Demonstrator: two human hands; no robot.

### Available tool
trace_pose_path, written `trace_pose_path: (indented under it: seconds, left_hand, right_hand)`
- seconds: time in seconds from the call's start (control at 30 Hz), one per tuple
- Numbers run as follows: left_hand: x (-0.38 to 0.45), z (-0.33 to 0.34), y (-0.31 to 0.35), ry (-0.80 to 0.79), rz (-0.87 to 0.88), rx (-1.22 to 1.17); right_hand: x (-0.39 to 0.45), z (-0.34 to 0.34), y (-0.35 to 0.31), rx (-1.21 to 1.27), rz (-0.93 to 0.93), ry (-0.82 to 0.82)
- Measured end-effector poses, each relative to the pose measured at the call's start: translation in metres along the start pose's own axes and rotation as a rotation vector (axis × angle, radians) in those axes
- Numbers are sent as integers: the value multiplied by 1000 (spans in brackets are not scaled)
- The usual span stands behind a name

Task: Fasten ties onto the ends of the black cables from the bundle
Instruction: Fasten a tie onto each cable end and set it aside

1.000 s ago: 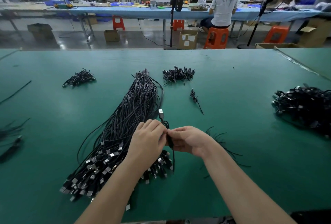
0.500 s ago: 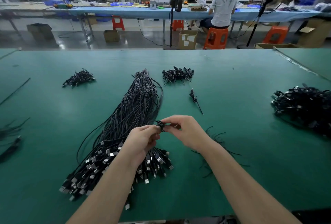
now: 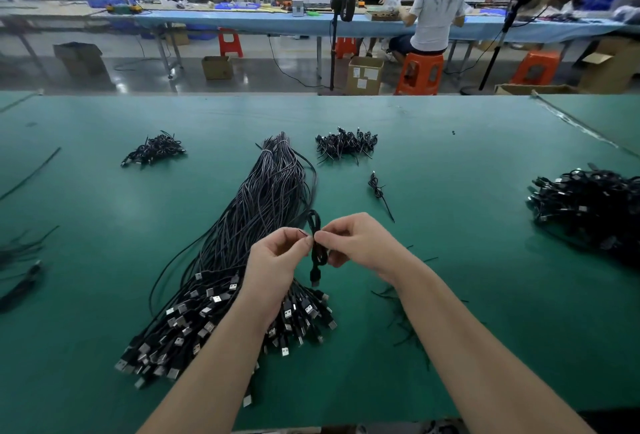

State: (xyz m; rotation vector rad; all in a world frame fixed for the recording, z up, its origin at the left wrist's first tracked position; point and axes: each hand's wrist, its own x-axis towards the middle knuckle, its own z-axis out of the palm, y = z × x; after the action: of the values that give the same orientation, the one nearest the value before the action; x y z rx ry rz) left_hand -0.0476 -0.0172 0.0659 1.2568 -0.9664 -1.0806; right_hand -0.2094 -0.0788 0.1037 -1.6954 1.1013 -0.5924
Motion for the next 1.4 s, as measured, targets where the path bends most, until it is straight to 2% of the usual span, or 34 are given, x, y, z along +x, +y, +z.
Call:
trace_pose_path:
  seconds: [0.13, 0.27, 0.33, 0.43, 0.53, 0.6, 0.67, 0.73, 0.8, 0.87, 0.97, 1.1, 1.27, 1.4]
  left_hand:
    - [-2, -2, 1, 22, 344, 351]
    - [-3, -3, 5, 30, 750, 728]
    - [-3, -4, 3, 25, 837, 847]
    - [-5, -5, 5, 42, 724, 755]
    - [-1, -5, 5, 92, 382, 566]
    - [4, -8, 3, 94, 85, 283]
    - [7, -12, 3, 46, -169, -30]
    - [9, -14, 1, -10, -324, -222]
    - [10, -12, -1, -28, -387, -256]
    - [10, -7, -3, -22, -413, -287]
    - [9, -4, -2, -3, -454, -364]
    - [6, -1, 2, -36, -420, -362]
    - [0, -1, 5, -5, -209, -150]
    - [-8, 6, 5, 57, 100, 155]
  right_hand:
    - [-2, -4, -6, 311, 194, -137]
    - [-1, -4, -6, 308, 295, -157]
    - [-1, -4, -4, 282, 296, -181]
    - [-2, -1, -1, 288, 264, -187]
    - [3, 3, 6, 217, 160, -12]
    - [4, 3, 13, 37, 18, 96]
    - [2, 3, 18, -119, -138, 64]
    - [0, 7, 19, -172, -235, 33]
    - [1, 10, 18, -132, -252, 74]
    - [2, 10, 17, -140, -244, 102]
    - [2, 7, 15, -179, -221, 57]
    - [2, 8, 16, -176, -211, 51]
    - [2, 4, 12, -44, -138, 34]
    - [2, 6, 5, 226, -41, 15]
